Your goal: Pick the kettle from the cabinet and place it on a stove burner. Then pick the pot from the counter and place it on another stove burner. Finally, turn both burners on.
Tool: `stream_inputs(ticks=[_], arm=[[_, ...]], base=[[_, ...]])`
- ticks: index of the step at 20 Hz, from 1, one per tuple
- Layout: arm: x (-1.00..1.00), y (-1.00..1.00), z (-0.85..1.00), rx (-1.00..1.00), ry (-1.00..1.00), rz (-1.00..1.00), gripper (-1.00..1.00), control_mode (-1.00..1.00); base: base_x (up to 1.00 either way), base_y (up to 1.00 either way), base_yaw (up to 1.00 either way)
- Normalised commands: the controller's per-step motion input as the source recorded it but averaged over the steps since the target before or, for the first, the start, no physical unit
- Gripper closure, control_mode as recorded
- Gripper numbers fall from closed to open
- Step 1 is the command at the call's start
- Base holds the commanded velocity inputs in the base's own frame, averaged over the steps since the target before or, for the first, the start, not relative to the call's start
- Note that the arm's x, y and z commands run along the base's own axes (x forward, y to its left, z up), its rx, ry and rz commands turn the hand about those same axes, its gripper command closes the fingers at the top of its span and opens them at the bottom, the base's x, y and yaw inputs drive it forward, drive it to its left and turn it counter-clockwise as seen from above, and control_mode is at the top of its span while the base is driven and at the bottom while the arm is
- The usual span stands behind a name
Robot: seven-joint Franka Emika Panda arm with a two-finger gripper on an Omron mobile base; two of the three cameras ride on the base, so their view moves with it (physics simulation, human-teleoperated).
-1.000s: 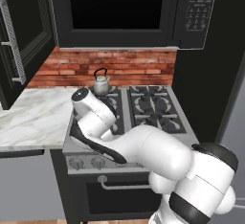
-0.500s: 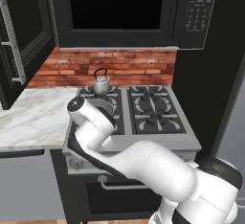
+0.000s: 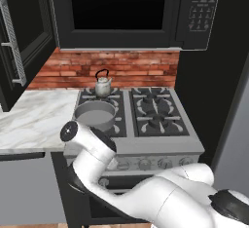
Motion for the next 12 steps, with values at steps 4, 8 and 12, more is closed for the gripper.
stream_inputs(ticks=[4, 8, 12], arm=[[-0.44, 0.00, -0.03, -0.08, -0.08, 0.00, -1.00, -1.00], [-0.35, 0.00, -0.02, -0.09, -0.08, 0.00, -1.00, -1.00], [-0.25, 0.00, 0.00, -0.11, -0.10, 0.01, -1.00, -1.00]], base=[[0.00, 0.00, 0.00], [0.00, 0.00, 0.00], [0.00, 0.00, 0.00]])
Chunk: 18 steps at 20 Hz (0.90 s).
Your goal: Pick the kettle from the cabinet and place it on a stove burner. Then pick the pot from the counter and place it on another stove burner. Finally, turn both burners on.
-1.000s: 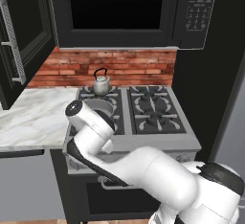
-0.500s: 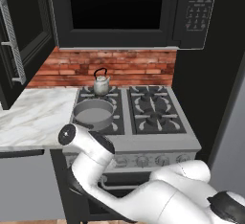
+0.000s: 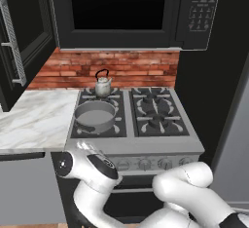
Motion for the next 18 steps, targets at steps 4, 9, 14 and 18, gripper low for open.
stream_inputs(ticks=[4, 9, 14, 18], arm=[[-0.07, 0.00, -0.02, -0.12, -0.11, 0.04, -1.00, -1.00], [0.04, -0.06, -0.11, -0.12, -0.10, 0.07, -1.00, -1.00], [0.20, -0.10, -0.14, -0.09, -0.07, 0.08, -1.00, -1.00], [0.21, -0.05, -0.18, -0.08, -0.06, 0.08, -1.00, -1.00]], base=[[0.00, 0.00, 0.00], [0.00, 0.00, 0.00], [0.00, 0.00, 0.00], [0.00, 0.00, 0.00]])
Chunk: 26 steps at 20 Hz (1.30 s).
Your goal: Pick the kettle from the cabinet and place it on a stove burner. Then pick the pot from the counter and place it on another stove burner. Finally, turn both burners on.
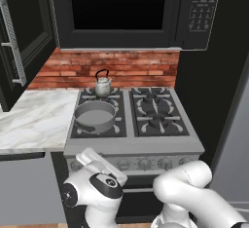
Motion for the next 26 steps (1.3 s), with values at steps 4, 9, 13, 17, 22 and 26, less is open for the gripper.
stream_inputs(ticks=[4, 9, 13, 17, 22, 26], arm=[[0.07, -0.01, -0.19, -0.07, -0.03, 0.07, -1.00, -1.00], [0.00, 0.00, -0.19, -0.05, 0.00, 0.01, -1.00, -1.00], [0.02, 0.00, -0.20, -0.01, 0.00, 0.00, -1.00, -1.00], [0.07, 0.00, -0.19, -0.02, 0.00, 0.00, -1.00, -1.00], [0.03, 0.00, -0.20, -0.03, 0.00, 0.00, -1.00, -1.00], [0.02, 0.00, -0.20, -0.03, 0.00, 0.00, -1.00, -1.00]], base=[[0.00, 0.00, 0.00], [0.00, 0.00, 0.00], [0.00, 0.00, 0.00], [0.00, 0.00, 0.00], [0.00, 0.00, 0.00], [0.00, 0.00, 0.00]])
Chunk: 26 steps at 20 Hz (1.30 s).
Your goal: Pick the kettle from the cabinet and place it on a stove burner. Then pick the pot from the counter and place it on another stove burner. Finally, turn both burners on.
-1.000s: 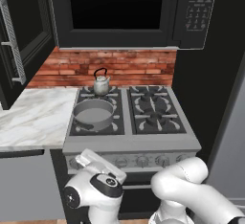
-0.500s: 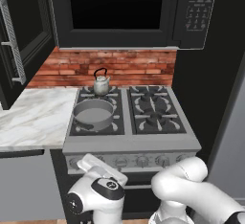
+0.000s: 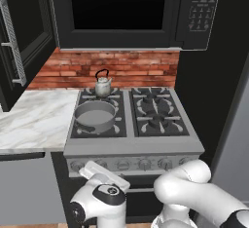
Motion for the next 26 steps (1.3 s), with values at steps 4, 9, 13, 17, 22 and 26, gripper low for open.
stream_inputs(ticks=[4, 9, 13, 17, 22, 26], arm=[[0.08, 0.00, -0.22, -0.04, -0.01, 0.00, -1.00, -1.00], [0.13, 0.00, -0.19, -0.05, -0.01, 0.00, -1.00, -1.00], [0.13, 0.00, -0.18, -0.05, -0.01, 0.00, -1.00, -1.00], [0.18, 0.00, -0.19, -0.05, -0.02, 0.00, -1.00, -1.00], [0.18, 0.00, -0.20, -0.06, -0.05, 0.00, -1.00, -1.00], [0.12, 0.00, -0.19, -0.07, -0.06, 0.00, -1.00, -1.00]], base=[[0.00, 0.00, 0.00], [0.00, 0.00, 0.00], [0.00, 0.00, 0.00], [0.00, 0.00, 0.00], [0.00, 0.00, 0.00], [0.00, 0.00, 0.00]])
